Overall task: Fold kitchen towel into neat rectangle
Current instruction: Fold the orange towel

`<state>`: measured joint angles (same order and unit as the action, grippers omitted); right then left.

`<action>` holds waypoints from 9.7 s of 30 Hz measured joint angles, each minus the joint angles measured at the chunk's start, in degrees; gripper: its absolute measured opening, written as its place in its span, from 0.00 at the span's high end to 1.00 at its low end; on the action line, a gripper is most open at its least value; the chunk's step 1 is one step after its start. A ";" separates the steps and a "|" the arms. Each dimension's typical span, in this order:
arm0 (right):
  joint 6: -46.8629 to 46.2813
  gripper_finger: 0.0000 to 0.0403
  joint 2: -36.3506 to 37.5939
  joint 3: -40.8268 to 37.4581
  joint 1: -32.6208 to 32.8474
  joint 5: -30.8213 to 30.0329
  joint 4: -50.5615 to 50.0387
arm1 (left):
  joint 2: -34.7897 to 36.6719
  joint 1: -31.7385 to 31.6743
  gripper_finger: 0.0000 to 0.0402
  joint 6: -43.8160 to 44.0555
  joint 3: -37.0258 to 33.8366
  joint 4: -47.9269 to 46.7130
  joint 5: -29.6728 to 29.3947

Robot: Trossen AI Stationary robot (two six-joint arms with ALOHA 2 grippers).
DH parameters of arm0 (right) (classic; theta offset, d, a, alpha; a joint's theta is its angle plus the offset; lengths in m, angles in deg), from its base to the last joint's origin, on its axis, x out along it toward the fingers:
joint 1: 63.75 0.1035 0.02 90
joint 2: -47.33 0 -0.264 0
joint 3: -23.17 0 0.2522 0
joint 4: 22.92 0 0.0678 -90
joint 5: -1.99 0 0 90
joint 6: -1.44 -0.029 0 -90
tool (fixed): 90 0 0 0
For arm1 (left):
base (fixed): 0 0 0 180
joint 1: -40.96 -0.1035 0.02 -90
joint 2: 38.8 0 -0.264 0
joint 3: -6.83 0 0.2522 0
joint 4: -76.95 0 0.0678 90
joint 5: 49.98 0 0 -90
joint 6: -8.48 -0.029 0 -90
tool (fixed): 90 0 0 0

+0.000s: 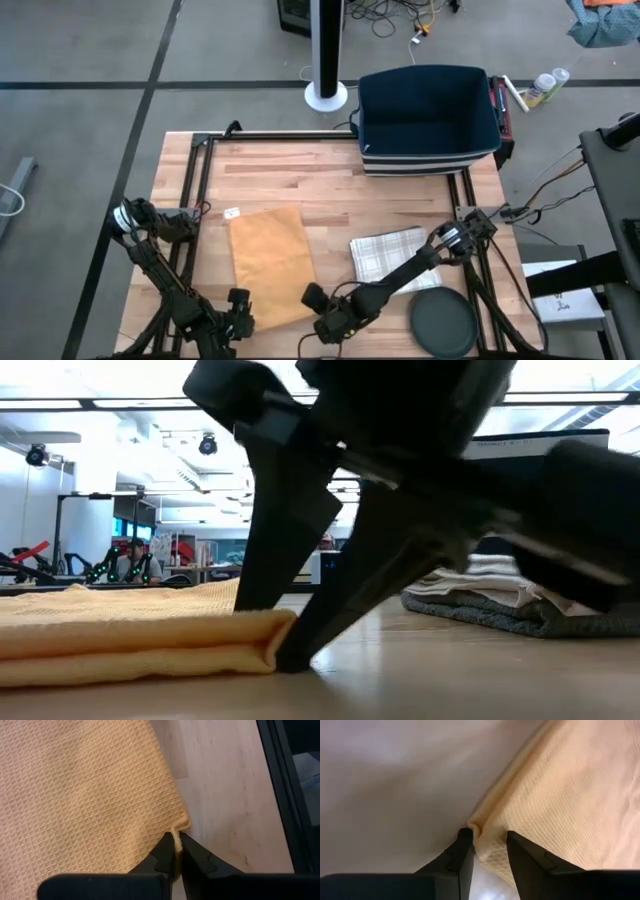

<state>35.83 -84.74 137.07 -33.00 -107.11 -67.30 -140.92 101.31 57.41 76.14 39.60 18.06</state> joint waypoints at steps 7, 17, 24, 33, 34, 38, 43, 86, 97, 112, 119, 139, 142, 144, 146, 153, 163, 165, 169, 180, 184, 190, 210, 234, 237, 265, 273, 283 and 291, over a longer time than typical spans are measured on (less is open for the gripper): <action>0.21 0.77 -0.02 -0.02 -0.04 0.00 -0.15 | 0.00 0.00 0.97 0.02 -0.07 0.14 -0.02; 0.15 0.90 -0.08 -0.08 -0.01 0.36 -0.16 | 0.00 0.00 0.97 0.02 -0.09 0.18 -0.04; -0.30 0.88 -0.08 -0.07 0.06 2.93 -0.02 | 0.00 0.00 0.97 0.04 -0.09 0.18 -0.06; -4.49 0.83 -0.07 -0.04 0.08 3.09 0.36 | 0.00 0.00 0.99 0.02 -0.09 0.44 -0.09; -5.61 0.86 -0.07 -0.05 0.12 3.23 0.59 | 0.00 0.00 0.99 -0.04 -0.09 0.47 -0.09; -9.61 0.98 0.58 -0.09 0.22 4.30 0.49 | 0.00 0.00 0.99 -0.39 -0.08 0.49 -0.09; -14.72 0.99 3.44 1.68 0.52 5.14 -3.83 | 0.46 -0.01 1.00 -1.11 2.69 -0.05 -0.09; -30.80 1.00 7.85 9.66 -7.00 4.49 -18.27 | 14.31 0.58 1.00 16.40 -3.27 -9.39 -6.22; -30.77 1.00 7.85 1.80 -11.93 4.47 -8.68 | 26.82 -0.26 0.99 20.22 -22.77 7.09 -6.99; -27.23 1.00 8.41 9.70 -10.39 2.58 -13.13 | 32.22 -0.16 1.00 12.49 -13.51 -7.08 -2.53; -30.12 1.00 8.31 5.55 -12.97 0.98 -11.40 | 32.46 -0.26 0.99 19.20 -18.44 -9.20 -7.88; -25.53 1.00 9.03 5.98 -16.39 0.85 -6.37 | 39.12 -0.22 1.00 19.48 -17.88 -19.38 -6.59; -25.70 1.00 7.56 4.71 -17.81 -0.14 -5.69 | 40.72 -0.28 1.00 23.94 -21.63 -18.95 -7.13; -25.01 1.00 6.50 4.34 -18.15 -0.44 -4.68 | 41.28 -0.26 1.00 26.19 -23.39 -18.00 -7.62; -24.26 1.00 5.63 4.28 -18.40 -0.45 -3.57 | 41.84 -0.34 1.00 27.62 -24.47 -18.15 -7.72; -23.11 1.00 5.00 4.26 -17.99 -2.07 -2.13 | 42.57 -0.48 1.00 27.99 -23.28 -17.28 -7.67; -27.04 1.00 8.09 4.20 -17.10 -2.00 -3.14 | 41.40 -0.48 1.00 26.23 -15.80 -26.71 -8.72; -28.84 1.00 8.10 3.44 -17.92 -2.02 -1.98 | 40.64 -0.47 1.00 28.37 -15.92 -29.57 -9.24; -30.30 1.00 7.70 0.31 -19.13 -2.72 2.91 | 38.60 -0.48 1.00 33.42 -16.54 -34.18 -10.44; -29.84 1.00 6.80 -4.54 -21.04 -5.76 16.39 | 34.30 -0.46 0.99 40.10 -19.49 -35.78 -10.03; -29.25 0.97 6.32 -4.77 -21.61 -5.59 16.59 | 34.05 -0.48 0.98 43.46 -19.61 -38.87 -10.65; -29.34 0.87 6.21 -7.06 -22.49 -7.57 23.01 | 34.25 -0.46 0.94 44.04 -19.61 -38.91 -10.78; -28.84 0.57 8.26 -9.55 -19.07 8.74 25.11 | 34.32 -0.42 0.68 47.67 -10.26 -54.72 -1.72; -45.66 0.84 3.52 -9.46 -16.23 1.16 17.81 | 38.64 -43.13 0.82 11.85 -16.84 -40.06 3.26; -48.26 0.85 6.52 -9.53 -17.41 -13.02 10.55 | 38.51 -45.45 0.81 9.61 -18.12 -38.62 5.12; -51.32 0.86 12.92 -9.57 -9.31 7.31 2.76 | 36.12 -36.78 0.79 3.63 -26.77 6.29 26.56; -52.33 0.81 12.59 -10.00 -8.45 5.55 1.33 | 35.56 -32.00 0.79 6.69 -23.39 -15.41 19.76; -47.39 0.78 11.81 -11.10 -9.79 1.04 14.13 | 28.79 -31.91 0.79 3.07 -32.50 19.22 17.90; -50.39 0.70 6.18 -11.30 -10.42 1.07 29.91 | 18.35 -31.70 0.79 -5.73 -29.58 24.17 14.27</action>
<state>-14.55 -78.56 125.77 -43.42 -106.04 -37.39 -122.57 69.62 51.68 46.55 63.77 32.33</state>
